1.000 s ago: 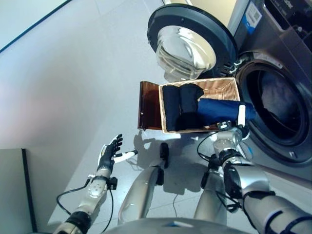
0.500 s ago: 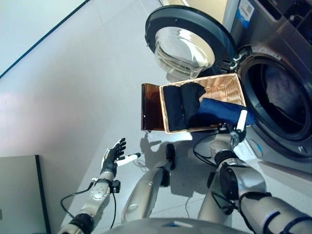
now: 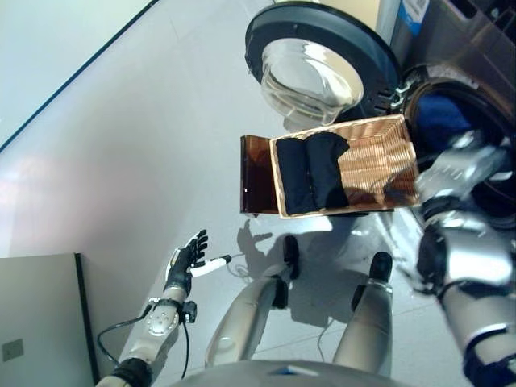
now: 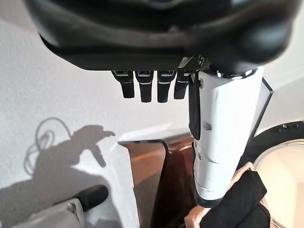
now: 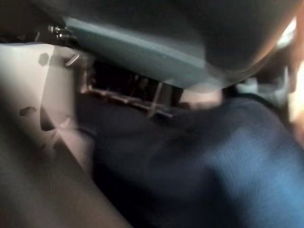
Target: Pick up the clothes and place them into the washing machine
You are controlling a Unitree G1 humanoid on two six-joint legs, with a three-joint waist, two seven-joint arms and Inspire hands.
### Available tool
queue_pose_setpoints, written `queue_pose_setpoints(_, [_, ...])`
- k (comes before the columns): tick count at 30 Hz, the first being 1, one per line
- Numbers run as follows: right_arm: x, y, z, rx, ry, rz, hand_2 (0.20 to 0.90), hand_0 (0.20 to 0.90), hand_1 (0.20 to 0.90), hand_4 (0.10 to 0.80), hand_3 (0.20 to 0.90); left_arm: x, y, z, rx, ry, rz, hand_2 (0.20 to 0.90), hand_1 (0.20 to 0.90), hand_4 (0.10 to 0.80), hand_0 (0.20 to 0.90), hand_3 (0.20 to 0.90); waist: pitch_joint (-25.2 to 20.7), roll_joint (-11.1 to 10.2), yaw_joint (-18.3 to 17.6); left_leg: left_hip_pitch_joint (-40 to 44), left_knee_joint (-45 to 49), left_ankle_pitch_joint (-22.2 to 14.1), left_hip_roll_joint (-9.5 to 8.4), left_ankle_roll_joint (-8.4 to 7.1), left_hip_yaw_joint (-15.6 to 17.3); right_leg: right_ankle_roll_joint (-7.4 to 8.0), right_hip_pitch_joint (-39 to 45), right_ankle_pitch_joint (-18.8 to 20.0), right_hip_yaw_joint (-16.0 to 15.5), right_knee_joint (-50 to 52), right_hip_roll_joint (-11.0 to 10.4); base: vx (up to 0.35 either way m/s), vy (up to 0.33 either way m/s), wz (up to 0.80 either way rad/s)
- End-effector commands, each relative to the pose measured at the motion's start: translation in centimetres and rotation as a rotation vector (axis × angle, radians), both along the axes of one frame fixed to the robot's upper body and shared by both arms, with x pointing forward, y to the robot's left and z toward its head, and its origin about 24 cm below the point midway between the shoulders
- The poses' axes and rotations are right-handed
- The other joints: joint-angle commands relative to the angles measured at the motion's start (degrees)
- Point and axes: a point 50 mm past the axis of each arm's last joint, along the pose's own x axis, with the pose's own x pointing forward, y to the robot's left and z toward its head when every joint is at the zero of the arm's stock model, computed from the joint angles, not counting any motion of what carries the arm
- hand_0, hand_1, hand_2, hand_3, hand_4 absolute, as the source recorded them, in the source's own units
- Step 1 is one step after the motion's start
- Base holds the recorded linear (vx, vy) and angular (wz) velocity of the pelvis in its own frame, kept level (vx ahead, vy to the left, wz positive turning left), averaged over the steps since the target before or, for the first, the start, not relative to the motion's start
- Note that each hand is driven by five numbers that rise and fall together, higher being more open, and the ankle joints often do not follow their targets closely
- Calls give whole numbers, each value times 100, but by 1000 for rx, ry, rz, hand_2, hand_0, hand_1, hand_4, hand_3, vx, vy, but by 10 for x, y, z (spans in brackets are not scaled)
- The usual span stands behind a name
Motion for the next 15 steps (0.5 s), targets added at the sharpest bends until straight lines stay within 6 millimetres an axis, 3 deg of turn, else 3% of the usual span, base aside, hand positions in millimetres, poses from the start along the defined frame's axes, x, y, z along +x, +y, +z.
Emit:
queue_pose_setpoints(1, [-17,-2,136,-475,-280,-30,900,900,900,800,900,12,32,19,68,-110,77,900,900,800,900,900,28,-1,-1,-474,411,-560,186,-544,-196,-423,387,-214,-193,-432,139,-83,23,-8])
queue_pose_setpoints(3, [-11,0,125,-447,-263,-4,900,900,900,800,900,11,32,18,62,-104,86,900,900,800,900,900,22,-20,-20,-480,408,-567,186,-537,-176,-432,362,-213,-178,-427,160,61,4,-6])
queue_pose_setpoints(4, [-6,0,109,-419,-216,18,900,900,900,800,900,11,33,17,54,-98,105,900,900,800,900,900,-22,-41,-27,-445,423,-715,167,-559,-210,-412,391,-331,-114,-412,172,4,7,-4])
queue_pose_setpoints(5, [-6,-1,108,-418,-216,20,900,900,900,800,900,10,34,16,55,-97,105,900,900,800,900,900,13,-29,-35,-499,429,-586,184,-528,-157,-438,339,-211,-156,-415,170,-3,4,-3])
queue_pose_setpoints(10, [3,4,81,-379,-161,62,900,900,900,800,900,11,34,17,32,-105,123,900,900,800,900,900,-4,-24,-44,-541,446,-583,202,-528,-159,-451,311,-207,-139,-405,173,-4,1,-2])
queue_pose_setpoints(11, [4,5,76,-376,-148,67,900,900,900,800,900,11,34,17,32,-104,126,900,900,800,900,900,-41,-38,-30,-492,449,-717,186,-560,-205,-430,359,-328,-103,-395,172,0,0,0])
queue_pose_setpoints(13, [6,8,69,-373,-131,83,900,900,900,800,900,10,36,17,34,-108,128,900,900,800,900,900,-4,-24,-31,-545,462,-581,202,-528,-155,-460,312,-209,-151,-385,177,-58,9,-1])
queue_pose_setpoints(15, [8,10,66,-371,-125,93,900,900,900,800,900,10,37,18,35,-111,131,900,900,800,900,900,-33,-60,-24,-487,460,-717,186,-561,-205,-437,365,-330,-116,-384,184,39,-8,-1])
